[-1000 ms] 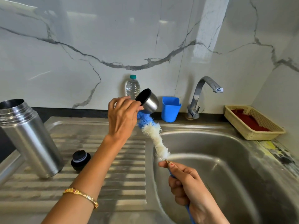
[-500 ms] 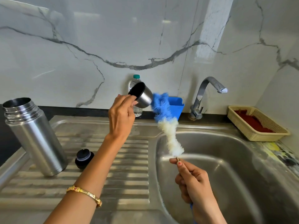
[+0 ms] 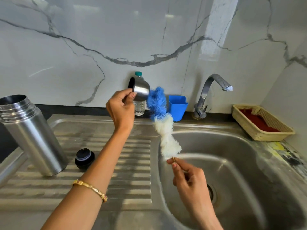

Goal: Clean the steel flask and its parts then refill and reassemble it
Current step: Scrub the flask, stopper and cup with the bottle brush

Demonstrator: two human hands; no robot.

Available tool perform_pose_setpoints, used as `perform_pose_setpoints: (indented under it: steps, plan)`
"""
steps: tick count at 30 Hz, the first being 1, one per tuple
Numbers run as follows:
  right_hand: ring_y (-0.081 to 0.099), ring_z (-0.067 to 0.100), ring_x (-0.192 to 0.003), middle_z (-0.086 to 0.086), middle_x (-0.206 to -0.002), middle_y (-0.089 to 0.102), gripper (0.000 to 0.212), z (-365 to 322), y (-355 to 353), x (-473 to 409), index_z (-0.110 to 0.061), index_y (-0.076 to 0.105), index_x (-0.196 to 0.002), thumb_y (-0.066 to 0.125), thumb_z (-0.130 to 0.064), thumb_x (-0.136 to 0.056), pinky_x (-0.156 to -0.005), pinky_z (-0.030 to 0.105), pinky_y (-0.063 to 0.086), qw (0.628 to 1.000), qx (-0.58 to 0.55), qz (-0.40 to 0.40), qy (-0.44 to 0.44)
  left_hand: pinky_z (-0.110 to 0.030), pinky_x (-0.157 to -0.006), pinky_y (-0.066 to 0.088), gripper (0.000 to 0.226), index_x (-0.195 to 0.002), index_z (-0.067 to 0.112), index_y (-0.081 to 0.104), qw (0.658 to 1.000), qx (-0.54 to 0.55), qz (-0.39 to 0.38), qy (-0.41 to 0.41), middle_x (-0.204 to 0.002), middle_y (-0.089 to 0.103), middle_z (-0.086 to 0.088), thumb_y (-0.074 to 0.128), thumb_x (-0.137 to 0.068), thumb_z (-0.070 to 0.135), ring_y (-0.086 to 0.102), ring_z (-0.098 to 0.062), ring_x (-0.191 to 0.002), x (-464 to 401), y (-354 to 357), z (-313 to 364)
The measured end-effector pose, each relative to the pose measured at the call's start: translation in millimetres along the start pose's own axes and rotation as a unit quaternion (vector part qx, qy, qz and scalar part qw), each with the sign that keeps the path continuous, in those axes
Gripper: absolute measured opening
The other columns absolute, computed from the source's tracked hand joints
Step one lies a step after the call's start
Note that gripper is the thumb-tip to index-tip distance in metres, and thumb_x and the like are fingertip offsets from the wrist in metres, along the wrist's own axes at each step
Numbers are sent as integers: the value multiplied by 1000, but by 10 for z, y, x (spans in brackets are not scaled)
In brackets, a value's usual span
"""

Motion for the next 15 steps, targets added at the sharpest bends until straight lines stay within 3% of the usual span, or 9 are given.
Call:
perform_pose_setpoints:
  steps: [4, 6, 10, 13, 15]
  plan:
    - [23, 4, -35, -6, -44, 32, 29, 71, 20, -34, -2, 68, -81, 53, -25, -91, -39, 10, 21, 998, -33, -16, 48, -6, -71, 48, 22, -101, 9, 66, 998, 30, -44, -31, -84, 62, 7, 62, -82, -2, 57, 9, -74, 27, 72, 39]
    - [21, 2, -32, -8, -42, 34, 23, 53, 30, -78, -10, 70, -85, 50, -16, -95, -33, 11, 19, 989, -96, -35, 110, -6, -70, 48, 22, -99, 8, 67, 996, 36, -82, -6, -83, 63, 5, 63, -81, -5, 59, 11, -71, 189, 175, 55]
    - [18, 3, -33, -7, -41, 33, 24, 5, 99, 2, -15, 69, -90, 46, -16, -96, -34, 7, 14, 953, -201, -76, 212, -6, -70, 46, 17, -95, 0, 70, 997, 31, -67, 4, -82, 64, 0, 65, -80, -4, 59, 6, -71, 166, 138, -18]
    - [16, 3, -33, -5, -43, 30, 25, 39, -6, 14, -13, 68, -91, 44, -17, -97, -35, 6, 13, 947, -218, -59, 230, -9, -72, 47, 15, -93, -2, 71, 998, 7, -39, 43, -83, 64, -1, 65, -79, -3, 60, -8, -76, 26, 53, -57]
    - [14, 3, -34, -6, -42, 30, 26, 26, -100, 5, -13, 68, -91, 44, -17, -97, -36, 6, 13, 950, -226, -41, 214, -10, -71, 48, 15, -92, -2, 72, 999, 5, -20, 36, -82, 64, -1, 66, -79, -3, 60, -9, -75, -31, 28, -92]
Point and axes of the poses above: each hand's wrist, its own x-axis away from the middle knuckle, its own y-axis out of the palm, z = x × y, the point moved 2 cm from there along -x, towards the middle knuckle
